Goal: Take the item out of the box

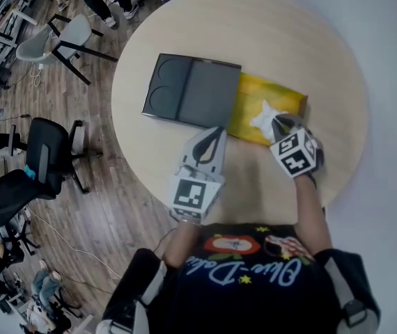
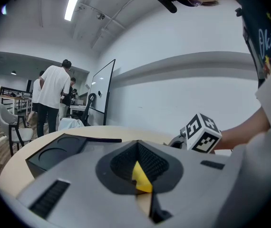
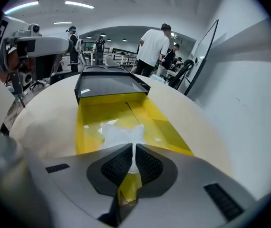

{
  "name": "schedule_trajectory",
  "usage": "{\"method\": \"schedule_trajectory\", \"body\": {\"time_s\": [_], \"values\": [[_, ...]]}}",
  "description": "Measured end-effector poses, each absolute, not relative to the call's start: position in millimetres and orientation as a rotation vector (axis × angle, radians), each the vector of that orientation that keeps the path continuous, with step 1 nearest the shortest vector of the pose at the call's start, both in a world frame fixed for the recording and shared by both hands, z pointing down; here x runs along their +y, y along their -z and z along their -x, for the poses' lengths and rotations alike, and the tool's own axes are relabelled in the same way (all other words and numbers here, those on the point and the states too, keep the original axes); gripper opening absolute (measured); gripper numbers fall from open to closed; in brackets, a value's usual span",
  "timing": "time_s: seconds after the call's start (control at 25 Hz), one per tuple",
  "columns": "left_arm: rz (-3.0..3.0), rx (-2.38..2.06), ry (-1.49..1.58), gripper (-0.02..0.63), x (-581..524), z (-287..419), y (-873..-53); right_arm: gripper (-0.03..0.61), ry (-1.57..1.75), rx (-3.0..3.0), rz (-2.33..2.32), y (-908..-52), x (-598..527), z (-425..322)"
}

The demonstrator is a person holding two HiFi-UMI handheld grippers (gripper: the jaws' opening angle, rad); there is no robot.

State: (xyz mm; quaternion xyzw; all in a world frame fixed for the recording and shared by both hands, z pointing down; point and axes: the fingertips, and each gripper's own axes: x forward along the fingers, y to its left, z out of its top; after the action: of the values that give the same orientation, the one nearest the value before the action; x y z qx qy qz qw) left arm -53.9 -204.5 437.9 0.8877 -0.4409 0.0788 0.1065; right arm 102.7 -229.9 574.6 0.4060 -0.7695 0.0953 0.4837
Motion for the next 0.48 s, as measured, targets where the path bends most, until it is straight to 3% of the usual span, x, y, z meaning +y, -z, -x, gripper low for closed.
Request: {"method": "schedule_trajectory", "body": {"time_s": [0.12, 0.48], "values": [[-2.617, -1.303, -0.233, -0.003, -205.3, 53.8, -436.2, 0.002, -0.234, -1.889, -0.995, -570.3, -232.2, -103.5], [-2.607, -1.316, -0.215, -0.003, -203.8, 61.5, -426.8, 0.119, -0.231, -1.857, -0.941, -563.0, -240.7, -101.3]]}}
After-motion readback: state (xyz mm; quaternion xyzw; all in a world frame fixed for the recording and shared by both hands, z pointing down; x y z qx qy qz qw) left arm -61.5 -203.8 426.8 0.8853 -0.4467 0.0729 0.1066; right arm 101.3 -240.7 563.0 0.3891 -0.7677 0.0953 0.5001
